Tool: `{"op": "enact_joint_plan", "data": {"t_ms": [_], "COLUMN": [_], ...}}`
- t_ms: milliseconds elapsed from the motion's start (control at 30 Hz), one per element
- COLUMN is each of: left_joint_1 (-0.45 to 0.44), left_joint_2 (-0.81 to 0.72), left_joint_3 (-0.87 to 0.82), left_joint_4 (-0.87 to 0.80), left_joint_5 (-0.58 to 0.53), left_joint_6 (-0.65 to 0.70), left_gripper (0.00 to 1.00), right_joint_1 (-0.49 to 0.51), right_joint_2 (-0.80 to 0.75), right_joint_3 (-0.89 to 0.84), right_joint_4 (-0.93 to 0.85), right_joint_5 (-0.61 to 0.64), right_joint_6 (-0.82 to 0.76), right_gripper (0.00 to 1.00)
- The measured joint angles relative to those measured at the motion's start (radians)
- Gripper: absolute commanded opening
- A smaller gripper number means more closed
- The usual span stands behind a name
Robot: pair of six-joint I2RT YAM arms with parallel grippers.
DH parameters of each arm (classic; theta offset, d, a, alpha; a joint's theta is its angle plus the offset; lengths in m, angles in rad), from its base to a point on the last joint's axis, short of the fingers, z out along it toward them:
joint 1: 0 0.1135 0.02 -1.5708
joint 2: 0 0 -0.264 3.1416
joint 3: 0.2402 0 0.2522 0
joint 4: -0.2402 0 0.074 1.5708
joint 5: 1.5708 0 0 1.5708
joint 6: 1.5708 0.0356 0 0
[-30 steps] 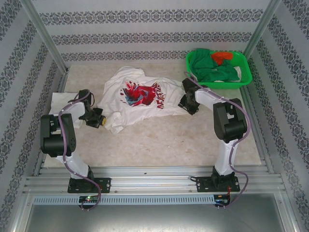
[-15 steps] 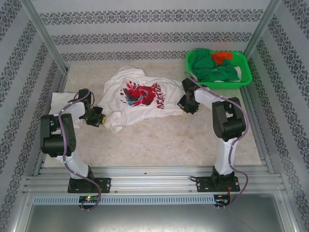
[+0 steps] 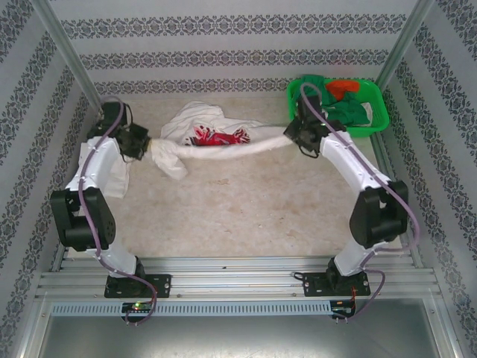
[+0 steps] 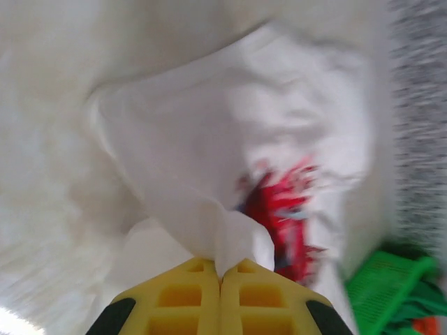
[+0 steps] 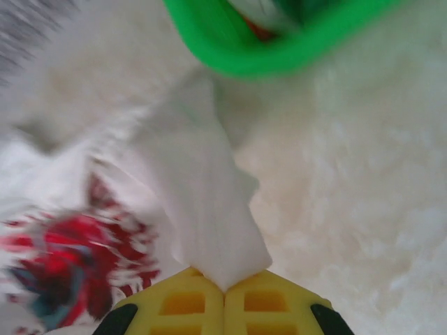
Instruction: Fold and stack the t-shirts
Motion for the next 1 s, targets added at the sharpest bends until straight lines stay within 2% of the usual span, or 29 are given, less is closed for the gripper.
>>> {"op": "enact_joint_plan", "data": {"t_ms": [300, 600, 767, 1000], "left_joint_1": [0.055, 0.057, 0.057, 0.057], "left_joint_2": [-0.02, -0.111, -0.114, -0.024], "left_joint_3": [0.409, 0.642, 0.741, 0.79], "left_joint_4": [-0.08, -0.161, -0.188, -0.188], "left_joint_5": [-0.003, 0.0, 0.003, 0.002], "left_joint_6": [0.086, 0.118, 0.112, 0.114], "left_gripper": [0.0, 0.0, 0.0, 0.0], "right_joint_1": [0.004, 0.035, 0.034, -0.009], "right_joint_2": [-0.257, -0.441, -0.422, -0.259], "right_joint_3": [0.154, 0.235, 0.312, 0.359], "right_joint_4": [0.098, 0.072, 0.065, 0.074], "right_joint_5": [0.094, 0.142, 0.148, 0.121], "right_joint_6": [-0.158, -0.265, -0.306, -0.314], "right_gripper": [0.0, 0.0, 0.0, 0.0]}}
